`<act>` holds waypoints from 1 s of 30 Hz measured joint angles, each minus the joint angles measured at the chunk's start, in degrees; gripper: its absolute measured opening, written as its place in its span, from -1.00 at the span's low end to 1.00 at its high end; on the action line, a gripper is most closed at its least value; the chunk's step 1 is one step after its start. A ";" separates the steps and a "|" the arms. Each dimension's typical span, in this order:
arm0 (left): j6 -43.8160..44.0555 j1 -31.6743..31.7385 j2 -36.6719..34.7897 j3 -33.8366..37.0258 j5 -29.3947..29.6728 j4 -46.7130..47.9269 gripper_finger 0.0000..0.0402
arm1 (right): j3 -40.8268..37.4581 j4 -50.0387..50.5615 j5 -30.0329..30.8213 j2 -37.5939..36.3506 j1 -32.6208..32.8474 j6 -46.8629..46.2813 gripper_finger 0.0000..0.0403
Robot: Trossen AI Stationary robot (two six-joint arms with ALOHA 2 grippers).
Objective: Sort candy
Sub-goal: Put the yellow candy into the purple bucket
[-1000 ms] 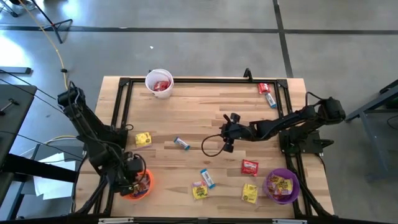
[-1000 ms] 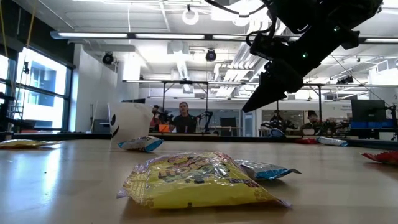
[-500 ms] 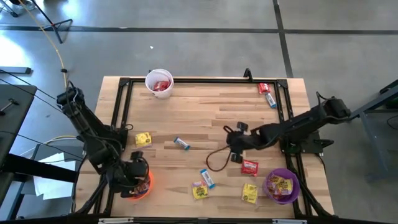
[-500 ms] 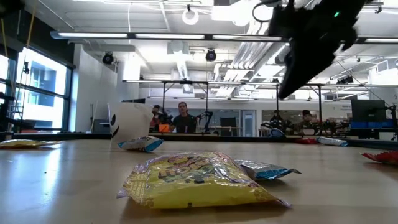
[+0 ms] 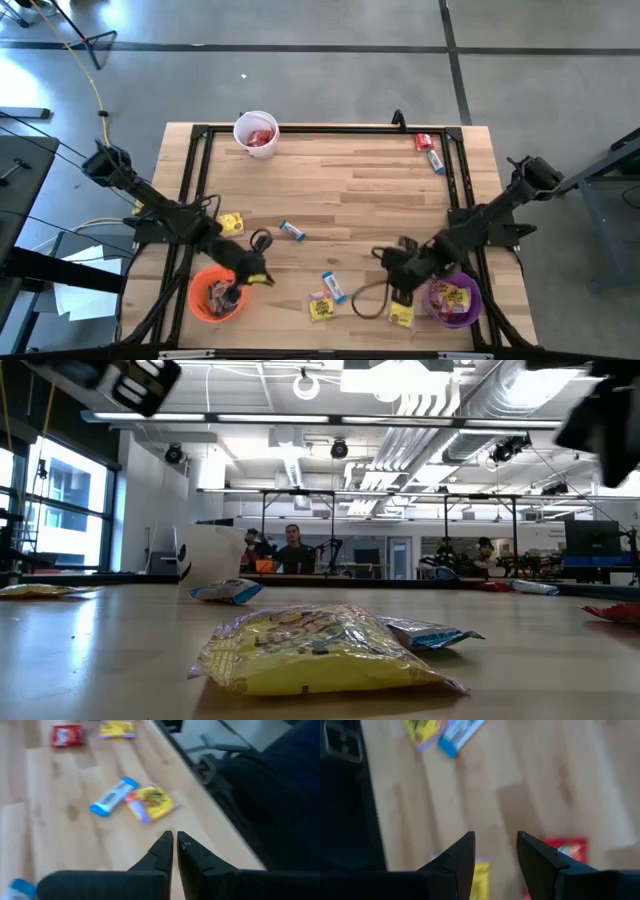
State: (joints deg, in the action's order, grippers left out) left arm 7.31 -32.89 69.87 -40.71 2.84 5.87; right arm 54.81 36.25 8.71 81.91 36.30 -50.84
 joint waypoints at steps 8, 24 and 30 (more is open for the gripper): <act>-3.08 7.02 0.00 5.09 1.68 -8.30 -1.00 | 2.23 -1.06 -1.29 8.34 5.36 -8.79 -0.32; -6.10 8.95 0.00 5.44 2.75 -9.22 -1.00 | 26.04 20.74 -8.74 35.23 6.92 -9.89 0.31; -7.17 8.88 0.02 5.44 2.72 -9.16 -1.00 | 28.41 20.26 -10.94 38.02 6.40 -9.84 0.18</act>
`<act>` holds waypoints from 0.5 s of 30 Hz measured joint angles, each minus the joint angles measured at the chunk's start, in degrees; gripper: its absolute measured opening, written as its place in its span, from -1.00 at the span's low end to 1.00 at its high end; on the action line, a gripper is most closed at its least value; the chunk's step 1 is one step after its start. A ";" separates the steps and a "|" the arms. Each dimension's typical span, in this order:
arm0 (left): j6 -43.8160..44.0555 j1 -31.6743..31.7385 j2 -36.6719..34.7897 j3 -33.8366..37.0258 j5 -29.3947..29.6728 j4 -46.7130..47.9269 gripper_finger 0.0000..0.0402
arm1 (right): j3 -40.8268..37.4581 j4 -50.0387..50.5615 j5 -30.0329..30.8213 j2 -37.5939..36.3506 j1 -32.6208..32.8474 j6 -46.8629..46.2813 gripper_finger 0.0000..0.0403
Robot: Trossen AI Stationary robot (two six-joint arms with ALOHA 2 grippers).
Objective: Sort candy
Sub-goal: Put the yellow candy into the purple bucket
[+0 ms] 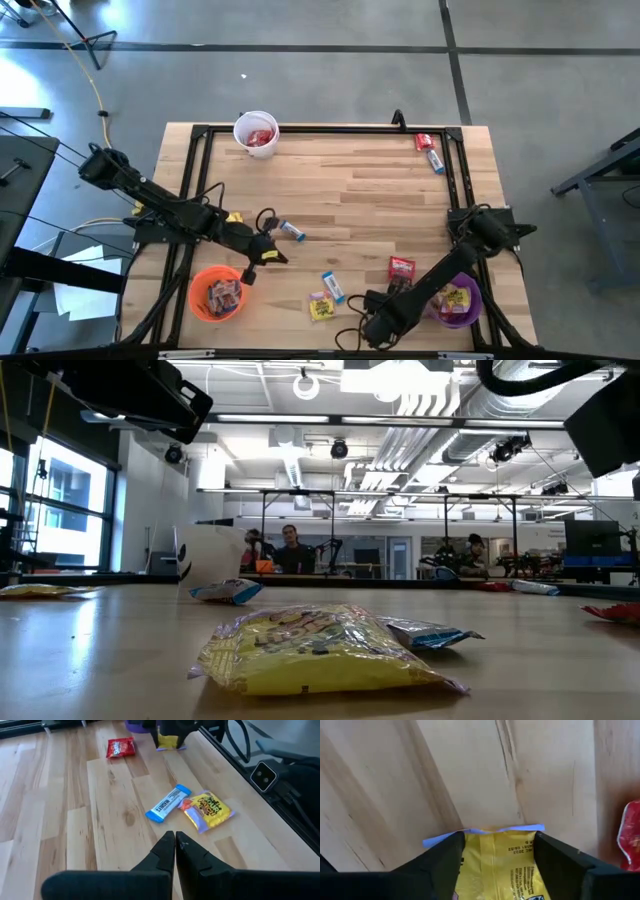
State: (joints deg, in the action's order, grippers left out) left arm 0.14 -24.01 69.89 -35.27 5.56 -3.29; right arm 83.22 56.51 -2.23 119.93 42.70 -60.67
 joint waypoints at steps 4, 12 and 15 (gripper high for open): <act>-0.01 0.00 0.70 -0.02 0.00 0.01 -1.00 | -0.05 -0.73 0.98 -0.32 0.09 -1.33 -0.13; -0.40 0.00 6.32 -0.02 0.04 -1.67 -1.00 | 4.68 4.16 7.98 -0.23 0.07 1.32 -0.91; -0.58 -0.02 8.90 -0.02 0.07 -4.53 -1.00 | 8.99 10.19 9.44 -0.29 0.57 2.28 -0.93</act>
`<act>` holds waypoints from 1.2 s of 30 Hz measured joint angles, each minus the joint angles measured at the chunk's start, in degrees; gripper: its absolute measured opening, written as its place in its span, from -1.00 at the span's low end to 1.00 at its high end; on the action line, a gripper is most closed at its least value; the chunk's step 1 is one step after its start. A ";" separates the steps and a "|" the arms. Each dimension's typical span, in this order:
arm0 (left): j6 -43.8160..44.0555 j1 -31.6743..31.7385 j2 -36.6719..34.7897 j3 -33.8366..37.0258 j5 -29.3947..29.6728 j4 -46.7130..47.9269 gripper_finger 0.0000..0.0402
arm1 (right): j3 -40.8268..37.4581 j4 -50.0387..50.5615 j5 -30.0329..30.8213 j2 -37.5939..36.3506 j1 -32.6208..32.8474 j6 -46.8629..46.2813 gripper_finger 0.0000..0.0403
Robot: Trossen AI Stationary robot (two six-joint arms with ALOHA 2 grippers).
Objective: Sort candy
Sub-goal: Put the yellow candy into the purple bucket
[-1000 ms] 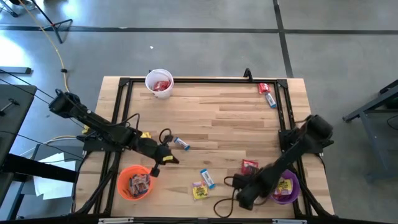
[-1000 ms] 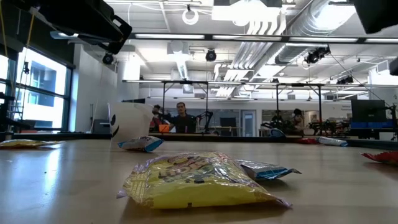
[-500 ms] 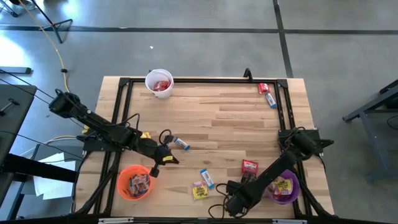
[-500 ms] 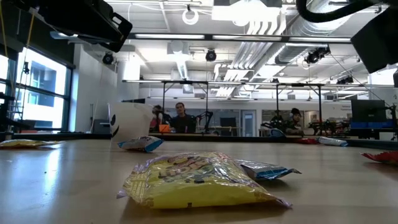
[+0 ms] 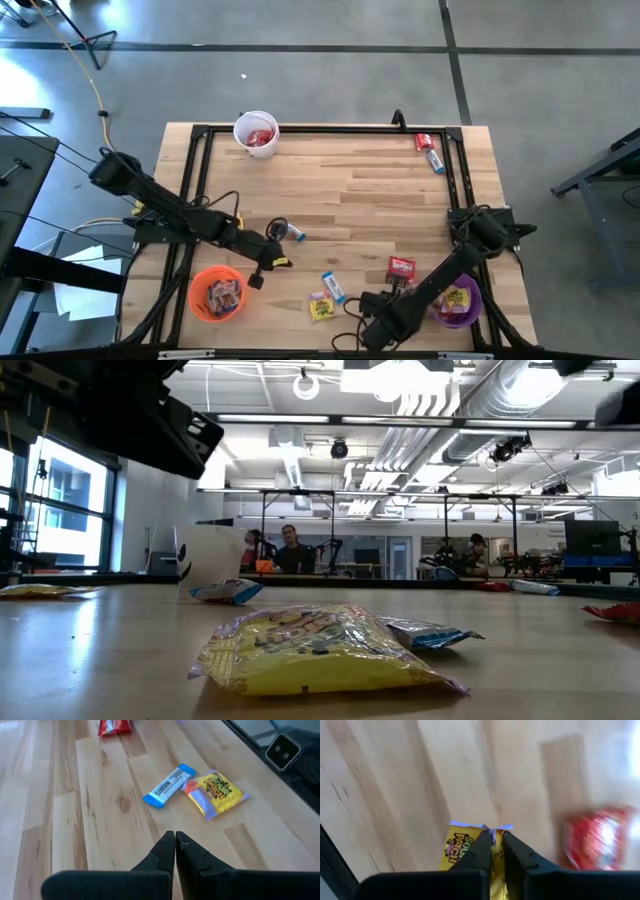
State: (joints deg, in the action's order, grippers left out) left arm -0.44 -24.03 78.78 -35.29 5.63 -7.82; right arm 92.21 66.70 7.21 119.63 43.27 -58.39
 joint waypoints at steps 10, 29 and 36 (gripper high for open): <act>-1.32 -0.02 1.94 -0.02 0.46 -3.36 -1.00 | 14.71 23.22 2.56 -1.37 6.85 -10.64 -0.96; -1.13 4.34 1.83 -0.04 2.71 -4.37 -1.00 | -6.97 22.91 -4.09 -15.39 15.41 -33.94 -0.97; -0.73 4.61 1.83 -0.04 2.67 -4.06 -1.00 | -7.96 23.39 -1.13 -19.85 15.65 -36.28 -0.97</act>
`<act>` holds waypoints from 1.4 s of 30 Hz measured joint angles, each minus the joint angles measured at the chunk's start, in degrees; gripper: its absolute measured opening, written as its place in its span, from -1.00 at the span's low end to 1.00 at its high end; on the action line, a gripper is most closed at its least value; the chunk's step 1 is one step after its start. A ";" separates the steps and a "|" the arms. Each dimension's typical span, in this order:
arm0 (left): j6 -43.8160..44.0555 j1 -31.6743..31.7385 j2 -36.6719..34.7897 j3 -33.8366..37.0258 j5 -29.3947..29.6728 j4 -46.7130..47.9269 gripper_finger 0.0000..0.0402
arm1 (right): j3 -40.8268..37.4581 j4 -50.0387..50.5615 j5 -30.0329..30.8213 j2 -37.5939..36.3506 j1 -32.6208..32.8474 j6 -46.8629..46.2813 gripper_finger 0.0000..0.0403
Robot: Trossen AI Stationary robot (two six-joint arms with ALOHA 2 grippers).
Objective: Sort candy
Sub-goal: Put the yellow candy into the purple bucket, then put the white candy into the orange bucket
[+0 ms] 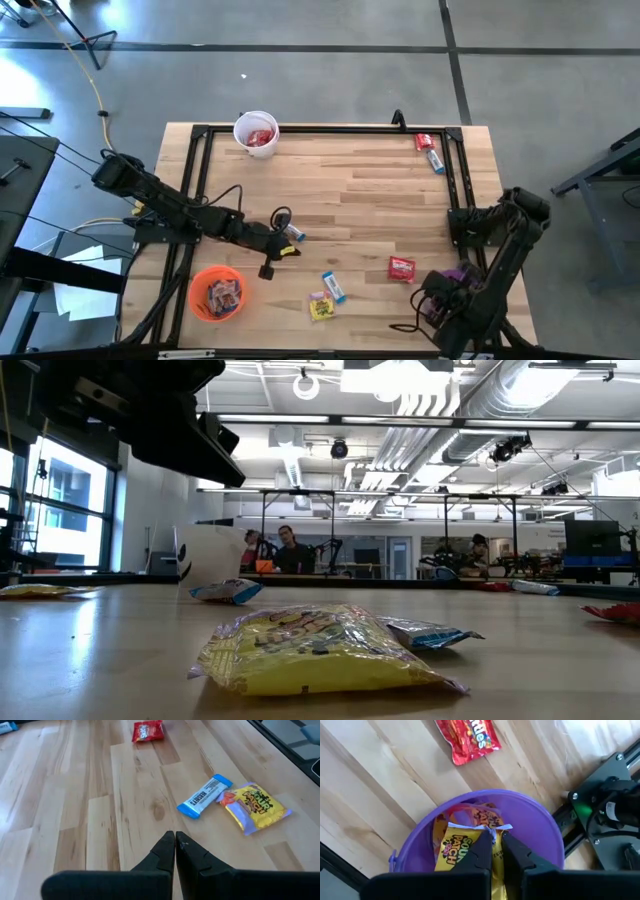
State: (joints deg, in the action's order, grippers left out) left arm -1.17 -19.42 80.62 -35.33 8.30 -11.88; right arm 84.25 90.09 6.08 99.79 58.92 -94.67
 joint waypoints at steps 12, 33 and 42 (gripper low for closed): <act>0.52 0.00 0.00 0.00 0.01 -0.02 -1.00 | -14.86 -15.60 -3.40 -0.32 0.02 3.62 -0.97; -1.21 -2.14 0.15 -0.02 0.00 -0.58 -0.79 | -3.34 0.13 -1.80 -4.07 -0.42 -0.96 -0.02; -6.72 -3.11 6.26 -1.35 -0.02 -7.67 -0.98 | 0.26 -2.15 20.65 -4.42 -4.65 13.95 -0.73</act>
State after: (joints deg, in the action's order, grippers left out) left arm -7.89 -22.53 86.88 -36.68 8.28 -19.55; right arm 84.50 87.94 26.74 95.37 54.26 -80.73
